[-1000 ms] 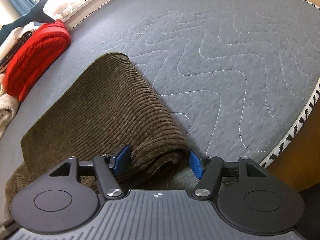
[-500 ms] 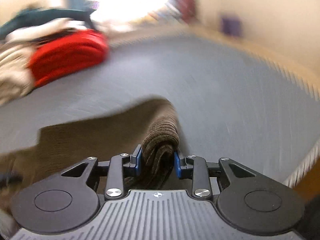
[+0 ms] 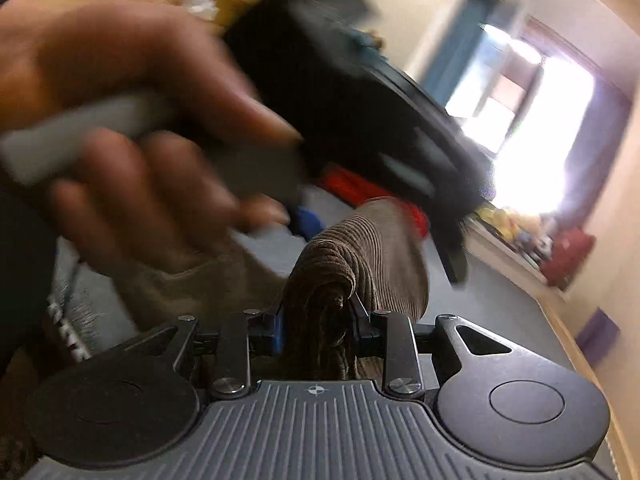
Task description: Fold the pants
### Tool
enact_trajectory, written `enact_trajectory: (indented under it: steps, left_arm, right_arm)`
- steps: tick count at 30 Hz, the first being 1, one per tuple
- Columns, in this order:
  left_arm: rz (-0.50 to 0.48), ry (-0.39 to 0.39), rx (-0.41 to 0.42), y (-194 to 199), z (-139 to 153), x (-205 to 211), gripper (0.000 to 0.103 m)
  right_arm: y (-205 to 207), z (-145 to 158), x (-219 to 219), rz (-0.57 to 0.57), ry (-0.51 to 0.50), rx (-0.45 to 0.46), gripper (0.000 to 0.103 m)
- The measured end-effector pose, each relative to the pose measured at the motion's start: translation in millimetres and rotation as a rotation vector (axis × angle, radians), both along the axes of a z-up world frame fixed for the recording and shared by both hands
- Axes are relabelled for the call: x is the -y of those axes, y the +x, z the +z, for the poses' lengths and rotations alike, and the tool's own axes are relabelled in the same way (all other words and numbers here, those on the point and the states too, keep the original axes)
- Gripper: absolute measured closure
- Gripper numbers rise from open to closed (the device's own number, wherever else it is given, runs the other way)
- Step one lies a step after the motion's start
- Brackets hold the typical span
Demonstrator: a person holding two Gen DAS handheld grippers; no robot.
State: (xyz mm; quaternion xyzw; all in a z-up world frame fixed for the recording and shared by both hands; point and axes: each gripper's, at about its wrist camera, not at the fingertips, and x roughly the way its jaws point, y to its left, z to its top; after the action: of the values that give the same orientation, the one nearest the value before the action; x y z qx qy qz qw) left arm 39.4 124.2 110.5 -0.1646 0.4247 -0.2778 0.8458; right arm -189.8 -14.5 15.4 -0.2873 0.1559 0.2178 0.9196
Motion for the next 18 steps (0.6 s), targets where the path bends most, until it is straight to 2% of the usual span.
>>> enact_trajectory:
  steps: [1,2,3,5,9,12,14,18]
  left_arm:
    - [0.026,0.023,-0.027,2.1,-6.0,-0.1,0.025]
    - [0.056,0.059,-0.054,5.0,-12.4,-0.8,0.052]
    - [0.077,0.089,-0.078,7.7,-18.8,-1.8,0.071]
    - [0.086,0.095,-0.111,13.1,-29.8,-6.4,0.077]
    - [0.074,0.180,-0.029,5.8,-22.7,-4.8,0.082]
    - [0.121,0.169,0.005,-0.5,-11.9,-31.0,0.083]
    - [0.169,0.178,0.034,-5.4,0.1,-57.4,0.083]
    - [0.262,0.214,0.062,-12.7,23.5,-121.7,0.082]
  right_arm:
    - [0.0,-2.2,-1.5,0.003,-0.007,-0.008,0.073]
    - [0.3,-2.8,-1.0,-0.003,-0.003,-0.017,0.073]
    - [2.8,-3.0,1.2,-0.017,0.003,-0.028,0.073]
    - [11.3,-2.1,9.9,-0.039,0.018,-0.055,0.073]
    - [10.0,-2.5,14.4,-0.014,0.072,-0.147,0.063]
    - [12.4,10.3,27.3,0.028,0.212,-0.233,0.052]
    - [16.3,22.0,39.6,0.050,0.349,-0.280,0.048]
    - [35.4,35.9,60.6,-0.040,0.560,-0.311,0.042]
